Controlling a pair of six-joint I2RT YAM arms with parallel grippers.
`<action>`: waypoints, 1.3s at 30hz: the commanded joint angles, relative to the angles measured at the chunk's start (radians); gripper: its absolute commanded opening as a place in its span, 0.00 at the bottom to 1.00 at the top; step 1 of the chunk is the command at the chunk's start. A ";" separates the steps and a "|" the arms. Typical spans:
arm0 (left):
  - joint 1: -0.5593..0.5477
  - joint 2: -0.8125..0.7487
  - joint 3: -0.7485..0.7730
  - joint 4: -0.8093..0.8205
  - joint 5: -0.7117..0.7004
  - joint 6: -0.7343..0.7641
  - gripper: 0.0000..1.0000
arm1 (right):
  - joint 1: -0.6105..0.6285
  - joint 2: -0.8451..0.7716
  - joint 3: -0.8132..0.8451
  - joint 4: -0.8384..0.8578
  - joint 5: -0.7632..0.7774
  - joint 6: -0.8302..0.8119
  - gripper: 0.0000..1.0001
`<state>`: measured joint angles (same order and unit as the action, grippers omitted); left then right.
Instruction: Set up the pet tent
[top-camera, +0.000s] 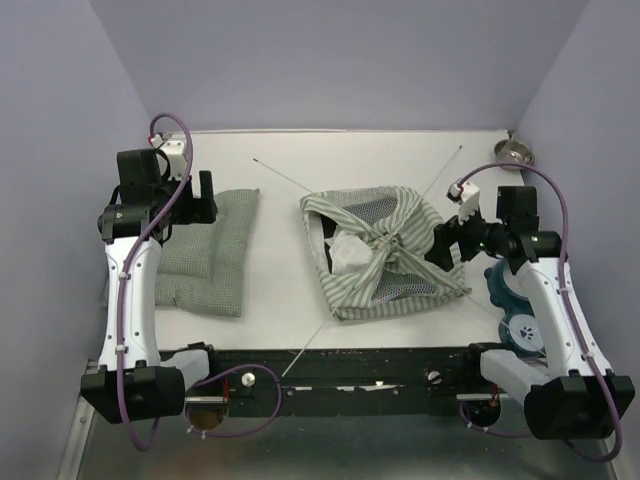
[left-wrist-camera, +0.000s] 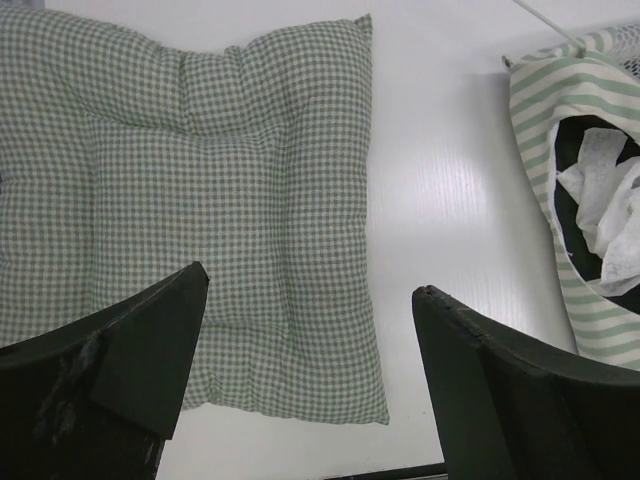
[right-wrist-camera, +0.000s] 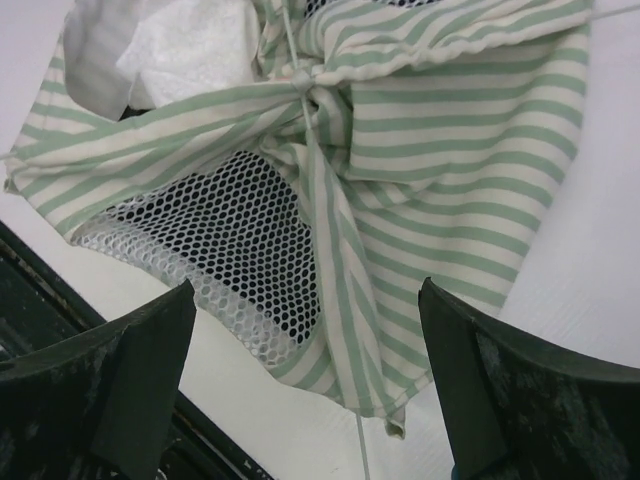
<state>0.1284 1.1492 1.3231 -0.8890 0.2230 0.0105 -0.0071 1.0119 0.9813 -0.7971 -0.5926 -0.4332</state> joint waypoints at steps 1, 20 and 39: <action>-0.007 0.003 0.064 -0.045 0.094 0.043 0.99 | 0.065 0.083 0.030 -0.063 0.023 -0.073 1.00; -0.010 -0.011 0.028 -0.080 0.020 0.054 0.99 | 0.343 0.582 0.132 0.128 0.232 -0.043 0.99; -0.009 0.026 0.074 -0.088 -0.014 0.040 0.99 | 0.351 0.409 0.215 0.314 0.468 0.359 0.01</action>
<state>0.1223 1.1423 1.3415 -0.9821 0.2287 0.0635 0.3435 1.6028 1.1889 -0.6071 -0.2962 -0.2287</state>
